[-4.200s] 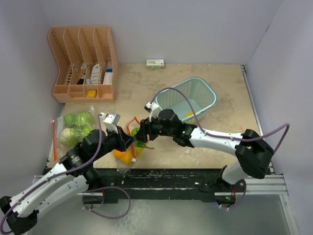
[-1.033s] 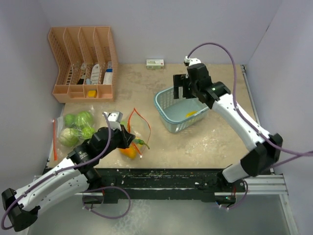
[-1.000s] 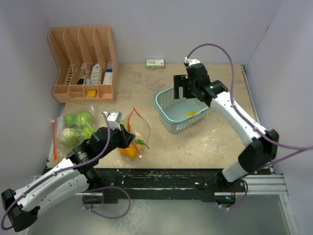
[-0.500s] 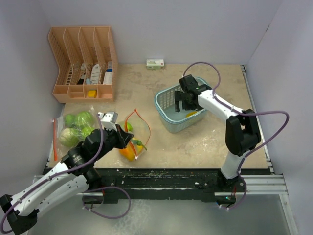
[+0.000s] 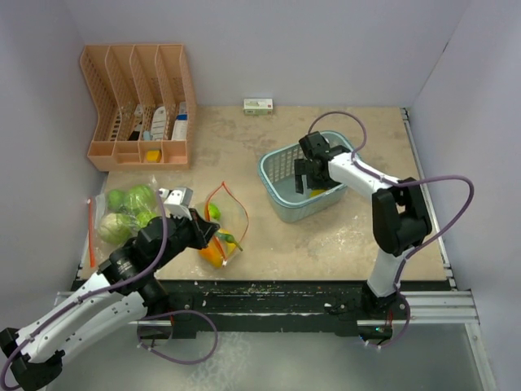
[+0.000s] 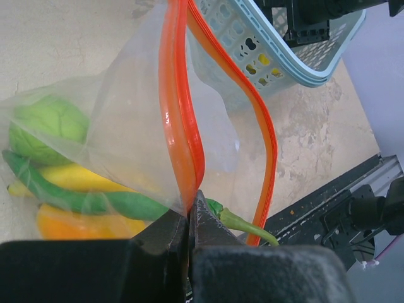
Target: Place the food in the zip-top bag and seal the zipper
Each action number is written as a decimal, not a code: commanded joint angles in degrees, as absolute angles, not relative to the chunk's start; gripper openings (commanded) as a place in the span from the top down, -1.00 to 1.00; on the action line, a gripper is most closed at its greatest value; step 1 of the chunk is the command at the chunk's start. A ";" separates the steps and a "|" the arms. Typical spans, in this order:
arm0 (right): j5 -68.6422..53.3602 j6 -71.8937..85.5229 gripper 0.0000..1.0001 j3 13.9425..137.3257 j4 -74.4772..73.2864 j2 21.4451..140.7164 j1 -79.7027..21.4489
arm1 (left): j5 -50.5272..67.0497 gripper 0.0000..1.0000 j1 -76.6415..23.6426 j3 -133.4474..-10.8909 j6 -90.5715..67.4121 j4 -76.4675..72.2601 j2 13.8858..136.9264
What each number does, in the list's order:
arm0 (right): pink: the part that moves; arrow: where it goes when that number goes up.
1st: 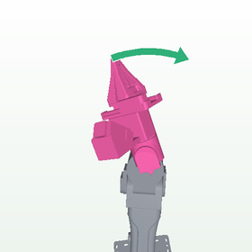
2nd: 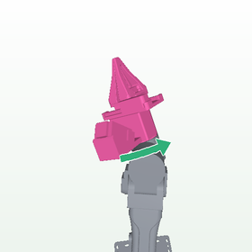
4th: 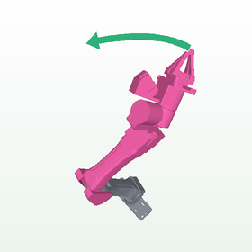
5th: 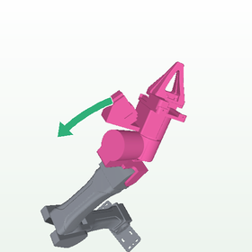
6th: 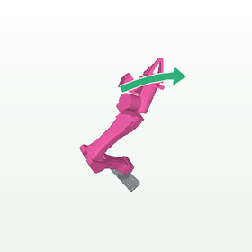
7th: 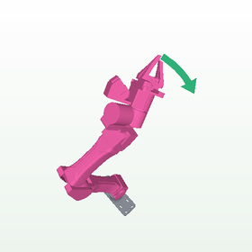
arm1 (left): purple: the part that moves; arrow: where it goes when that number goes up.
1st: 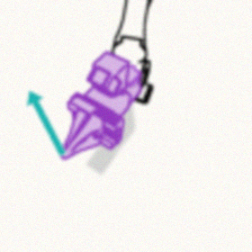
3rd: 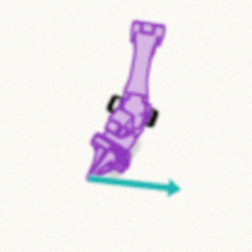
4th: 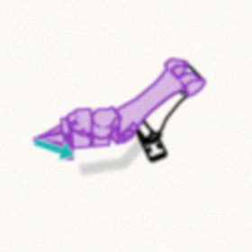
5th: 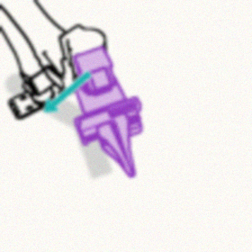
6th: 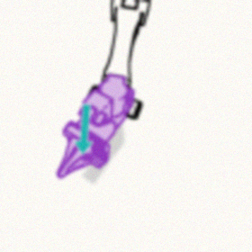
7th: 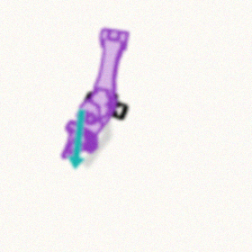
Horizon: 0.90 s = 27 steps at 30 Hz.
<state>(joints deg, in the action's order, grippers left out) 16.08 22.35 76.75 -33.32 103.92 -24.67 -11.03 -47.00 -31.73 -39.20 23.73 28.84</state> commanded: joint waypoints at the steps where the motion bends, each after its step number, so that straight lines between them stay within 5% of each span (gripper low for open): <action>1: 17.27 23.38 -0.99 74.33 -32.30 105.99 -24.26 | -12.34 1.00 -47.10 -32.91 -38.49 23.93 27.68; 5: 13.45 23.06 -0.95 73.23 -30.53 107.59 -24.26 | -12.65 1.00 -47.08 -33.11 -38.43 25.42 27.22; 8: 9.25 22.64 -0.40 73.80 -28.98 106.80 -24.26 | -12.98 1.00 -47.11 -33.47 -38.39 26.28 26.88; 16: 1.85 21.48 0.40 76.52 -24.49 100.65 -24.26 | -13.62 1.00 -47.11 -33.07 -39.52 27.01 25.48; 22: 0.58 21.37 0.46 76.41 -24.11 96.97 -24.24 | -14.44 1.00 -47.06 -33.87 -39.40 28.82 24.54; 27: 2.97 18.98 -0.02 77.35 -27.19 95.63 -24.26 | -14.44 1.00 -47.11 -33.78 -39.67 28.77 24.43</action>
